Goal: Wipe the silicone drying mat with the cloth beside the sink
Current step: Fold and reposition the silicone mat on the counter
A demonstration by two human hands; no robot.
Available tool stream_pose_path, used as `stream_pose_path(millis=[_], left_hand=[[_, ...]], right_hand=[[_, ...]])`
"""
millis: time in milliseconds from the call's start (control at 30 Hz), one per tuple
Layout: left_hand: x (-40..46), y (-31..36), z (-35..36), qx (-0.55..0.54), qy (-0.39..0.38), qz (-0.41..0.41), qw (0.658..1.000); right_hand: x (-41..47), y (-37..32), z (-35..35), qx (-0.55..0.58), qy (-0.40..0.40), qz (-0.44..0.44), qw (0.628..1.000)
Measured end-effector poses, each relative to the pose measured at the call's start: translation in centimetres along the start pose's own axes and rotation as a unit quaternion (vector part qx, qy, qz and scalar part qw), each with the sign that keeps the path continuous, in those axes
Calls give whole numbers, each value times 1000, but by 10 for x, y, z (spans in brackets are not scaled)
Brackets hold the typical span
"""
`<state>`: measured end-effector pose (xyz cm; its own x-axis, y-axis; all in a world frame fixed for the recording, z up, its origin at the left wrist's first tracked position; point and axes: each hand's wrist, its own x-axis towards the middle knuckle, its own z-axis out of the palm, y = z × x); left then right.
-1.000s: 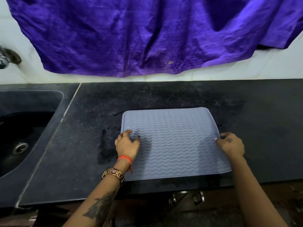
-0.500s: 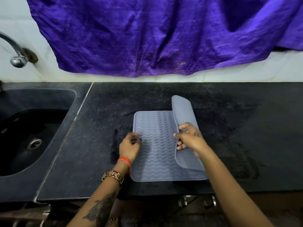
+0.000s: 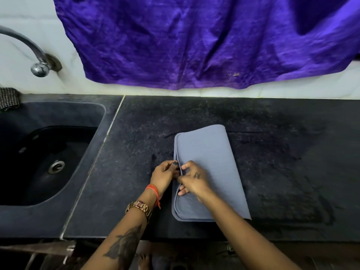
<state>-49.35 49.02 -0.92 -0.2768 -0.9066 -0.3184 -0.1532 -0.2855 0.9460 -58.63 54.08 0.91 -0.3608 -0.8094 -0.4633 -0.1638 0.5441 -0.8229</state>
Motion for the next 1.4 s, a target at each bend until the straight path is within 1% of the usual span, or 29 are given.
stream_pose_path(millis=[100, 200, 267, 333, 467, 500, 533, 600, 633, 700, 733, 767, 800, 833, 900, 933, 1033, 1100, 1167, 1267, 1400], left_hand=[[3, -1, -1, -3, 7, -6, 1000], [7, -1, -1, 10, 24, -17, 1000], [8, -1, -2, 23, 32, -21, 999], [9, 0, -1, 44, 38, -14, 998], [8, 3, 1, 122, 68, 22, 990], [7, 3, 2, 142, 78, 32, 986], [5, 3, 3, 161, 87, 41, 982], [3, 4, 4, 192, 95, 50, 976], [3, 4, 4, 203, 94, 54, 973], [2, 6, 5, 223, 100, 55, 968], [1, 7, 5, 241, 106, 55, 963], [1, 7, 6, 257, 111, 53, 959], [0, 9, 6, 264, 112, 51, 957], [-1, 11, 7, 266, 109, 44, 957], [1, 16, 8, 259, 96, 20, 961], [4, 19, 7, 256, 86, 5, 963], [10, 28, 8, 243, 42, -38, 968], [12, 34, 10, 258, 9, -54, 965], [12, 40, 11, 261, -26, -72, 962], [6, 49, 11, 176, -61, -93, 978], [-14, 48, 9, 70, -42, -87, 993]], right_hand=[[2, 3, 6, -29, 25, -26, 999], [1, 8, 9, -62, 23, -72, 995], [1, 11, 11, -66, 18, -84, 994], [2, 11, 11, -46, 9, -77, 996], [0, 10, 0, 62, -36, -45, 996], [-2, 11, -8, 70, -25, -49, 996], [-3, 11, -18, 73, 5, -60, 995], [-5, 12, -43, 43, 104, -98, 989], [-5, 13, -58, 5, 166, -113, 980], [-6, 17, -88, -98, 288, -115, 946], [-6, 21, -102, -146, 321, -100, 930], [-7, 26, -114, -179, 325, -74, 926], [-7, 31, -123, -190, 302, -40, 933], [-6, 35, -130, -176, 262, -5, 949], [-5, 44, -131, -81, 175, 43, 980], [-5, 48, -130, -35, 144, 49, 988], [-1, 54, -131, 14, 103, 13, 994], [0, 50, -136, 35, 83, -24, 996], [1, 45, -142, 24, 71, -56, 996], [4, 35, -149, 6, 54, -94, 994], [7, 13, -160, -31, 30, -131, 990]])
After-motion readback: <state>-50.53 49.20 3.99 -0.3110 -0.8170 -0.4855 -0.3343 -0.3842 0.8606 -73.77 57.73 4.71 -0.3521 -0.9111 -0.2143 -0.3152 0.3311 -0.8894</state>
